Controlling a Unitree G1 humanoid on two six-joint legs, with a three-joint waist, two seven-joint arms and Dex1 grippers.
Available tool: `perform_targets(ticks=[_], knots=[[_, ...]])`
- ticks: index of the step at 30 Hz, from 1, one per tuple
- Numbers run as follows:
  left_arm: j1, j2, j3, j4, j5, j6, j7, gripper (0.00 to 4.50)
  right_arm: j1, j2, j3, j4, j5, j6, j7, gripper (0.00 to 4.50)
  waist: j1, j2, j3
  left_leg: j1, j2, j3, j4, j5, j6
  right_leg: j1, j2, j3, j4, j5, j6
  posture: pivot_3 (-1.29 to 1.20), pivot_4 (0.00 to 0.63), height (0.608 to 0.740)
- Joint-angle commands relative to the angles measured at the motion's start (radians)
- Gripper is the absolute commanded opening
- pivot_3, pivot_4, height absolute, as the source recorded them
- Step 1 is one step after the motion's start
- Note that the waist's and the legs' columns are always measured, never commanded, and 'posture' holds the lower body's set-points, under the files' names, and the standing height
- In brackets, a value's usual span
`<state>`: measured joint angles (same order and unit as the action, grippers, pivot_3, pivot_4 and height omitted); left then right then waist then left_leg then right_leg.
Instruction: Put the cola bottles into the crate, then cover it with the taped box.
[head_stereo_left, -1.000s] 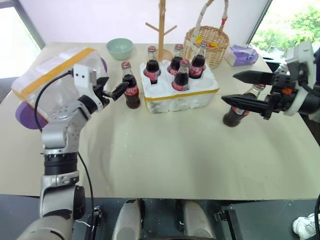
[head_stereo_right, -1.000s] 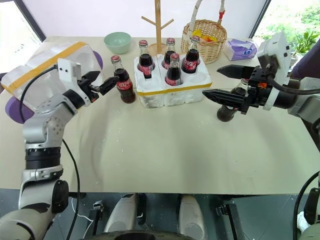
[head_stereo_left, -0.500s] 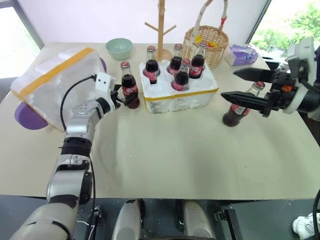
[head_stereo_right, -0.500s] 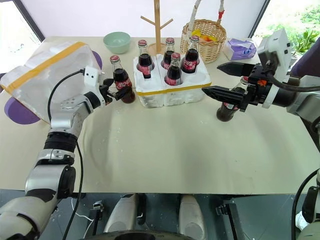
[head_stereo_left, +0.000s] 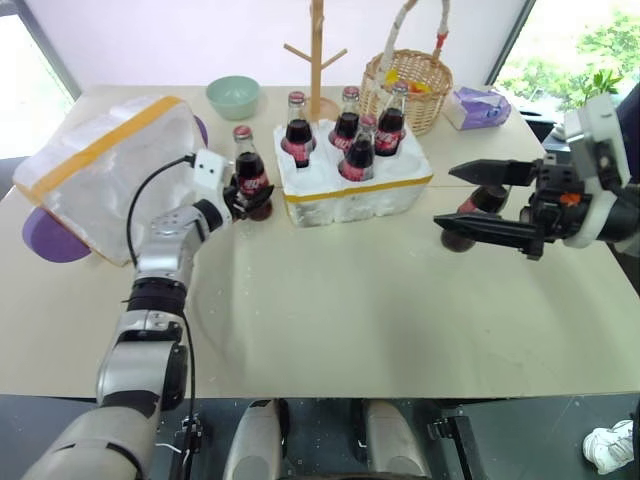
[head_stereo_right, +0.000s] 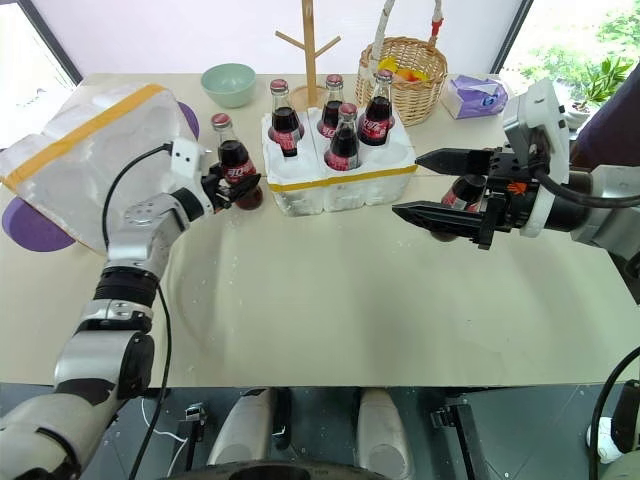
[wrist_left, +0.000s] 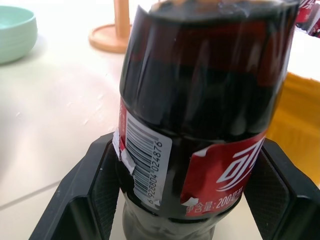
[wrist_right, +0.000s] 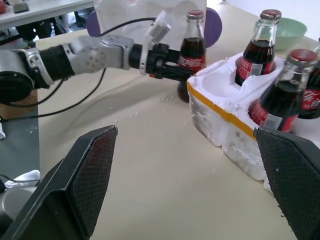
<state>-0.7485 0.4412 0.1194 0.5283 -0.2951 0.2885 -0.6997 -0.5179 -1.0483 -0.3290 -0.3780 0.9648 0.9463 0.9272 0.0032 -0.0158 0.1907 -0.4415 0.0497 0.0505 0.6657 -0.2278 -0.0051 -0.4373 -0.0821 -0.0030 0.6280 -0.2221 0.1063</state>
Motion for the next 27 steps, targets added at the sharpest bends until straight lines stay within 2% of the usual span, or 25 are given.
perform_targets(ticks=[1, 4, 8, 13, 18, 23, 27], knots=[[0.019, 0.089, 0.088, -0.341, -0.256, 0.238, -0.159, 2.81, 0.002, -0.016, -0.045, -0.018, 0.002, -0.019, -0.005, 4.5, 0.001, -0.001, 0.001, -0.002, 0.0, 0.0, 0.0, 0.0, 0.0, -0.002, 0.0, 0.0, 0.001, 0.0, 0.0, 0.0, 0.15, 0.74], [0.011, 0.127, 0.119, -0.491, -0.409, 0.398, -0.205, 2.81, 0.012, -0.015, -0.044, -0.018, -0.007, -0.023, -0.01, 4.5, 0.014, -0.001, 0.001, -0.003, 0.0, 0.0, 0.0, 0.0, 0.0, -0.003, 0.0, 0.0, 0.002, 0.0, 0.0, 0.0, 0.15, 0.74], [-0.123, 0.057, 0.112, -0.448, -0.429, 0.414, -0.131, 2.81, 0.008, -0.009, -0.039, -0.016, -0.014, -0.025, -0.023, 4.5, 0.033, -0.001, 0.001, -0.002, -0.001, -0.001, 0.002, 0.0, 0.0, 0.0, 0.0, 0.0, 0.0, 0.0, 0.0, 0.0, 0.15, 0.74], [-0.254, -0.054, 0.032, -0.209, -0.285, 0.228, -0.14, 2.81, -0.008, 0.001, -0.033, -0.013, -0.015, -0.025, -0.052, 4.5, 0.033, -0.001, 0.0, 0.0, -0.001, 0.0, 0.002, 0.0, 0.0, 0.004, 0.0, 0.0, -0.004, -0.001, -0.002, 0.0, 0.15, 0.74], [-0.34, -0.119, -0.036, 0.088, -0.153, 0.045, -0.19, 2.81, 0.025, 0.003, -0.065, -0.036, 0.002, -0.013, -0.085, 4.5, 0.028, -0.001, 0.001, 0.0, -0.001, -0.001, 0.001, 0.0, 0.0, 0.002, 0.001, 0.0, -0.003, 0.0, 0.0, 0.0, 0.15, 0.74], [-0.36, -0.131, -0.086, 0.203, -0.053, -0.067, -0.227, 2.81, 0.074, 0.007, -0.101, -0.061, 0.02, -0.004, -0.116, 4.5, 0.031, -0.002, 0.001, -0.003, -0.001, 0.0, 0.0, 0.0, 0.0, -0.001, 0.001, 0.0, -0.003, 0.0, 0.0, 0.0, 0.15, 0.74], [-0.36, -0.161, -0.134, 0.288, 0.047, -0.148, -0.183, 2.81, 0.088, 0.01, -0.102, -0.061, 0.018, -0.013, -0.125, 4.5, 0.034, -0.002, 0.001, -0.003, -0.001, 0.0, 0.0, 0.0, 0.0, -0.001, 0.0, 0.0, -0.003, 0.0, 0.0, 0.0, 0.15, 0.74]])
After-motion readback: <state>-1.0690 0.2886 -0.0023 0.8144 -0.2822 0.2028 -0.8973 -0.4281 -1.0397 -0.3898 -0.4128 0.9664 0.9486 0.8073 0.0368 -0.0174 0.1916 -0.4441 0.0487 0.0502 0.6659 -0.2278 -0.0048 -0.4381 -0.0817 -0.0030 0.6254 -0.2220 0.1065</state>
